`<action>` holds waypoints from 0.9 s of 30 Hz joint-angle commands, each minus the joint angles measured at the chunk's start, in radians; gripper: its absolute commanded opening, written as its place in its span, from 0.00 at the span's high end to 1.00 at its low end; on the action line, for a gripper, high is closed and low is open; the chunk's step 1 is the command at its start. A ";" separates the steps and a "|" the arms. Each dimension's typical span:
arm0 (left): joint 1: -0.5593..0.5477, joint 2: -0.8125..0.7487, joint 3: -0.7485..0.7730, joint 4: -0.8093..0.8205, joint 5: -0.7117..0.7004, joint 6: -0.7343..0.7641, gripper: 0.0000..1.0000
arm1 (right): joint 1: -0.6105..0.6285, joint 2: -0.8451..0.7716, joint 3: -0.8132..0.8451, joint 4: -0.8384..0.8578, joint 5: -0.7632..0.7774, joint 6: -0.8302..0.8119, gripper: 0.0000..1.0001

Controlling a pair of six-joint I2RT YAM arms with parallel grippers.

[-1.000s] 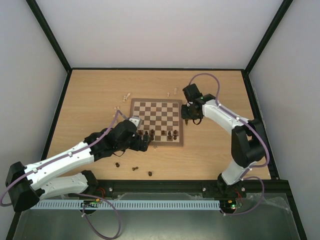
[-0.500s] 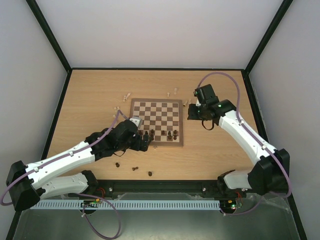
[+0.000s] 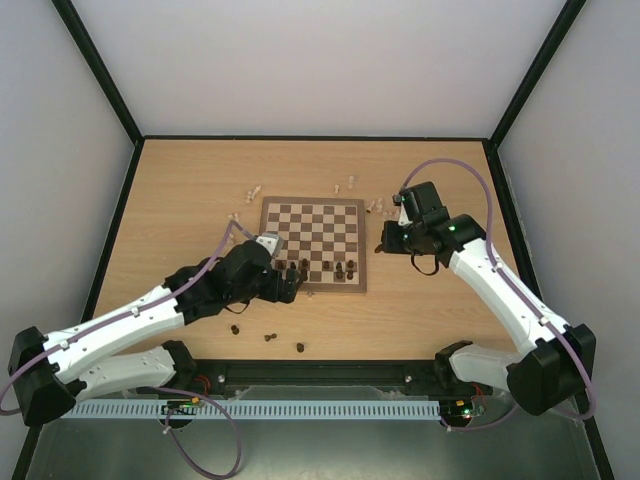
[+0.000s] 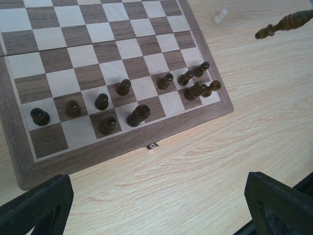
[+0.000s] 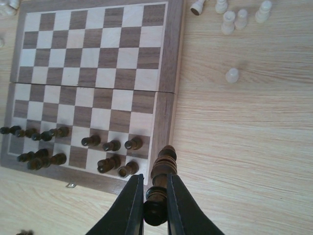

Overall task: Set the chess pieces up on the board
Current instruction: Place the chess piece on the chessboard.

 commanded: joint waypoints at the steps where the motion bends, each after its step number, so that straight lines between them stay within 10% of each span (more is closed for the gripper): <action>1: -0.008 -0.057 -0.009 0.038 0.033 -0.022 0.01 | -0.004 -0.047 -0.035 -0.027 -0.083 0.012 0.94; 27: -0.016 -0.188 -0.090 0.167 0.130 -0.096 0.01 | 0.007 -0.080 -0.116 0.095 -0.428 0.018 0.94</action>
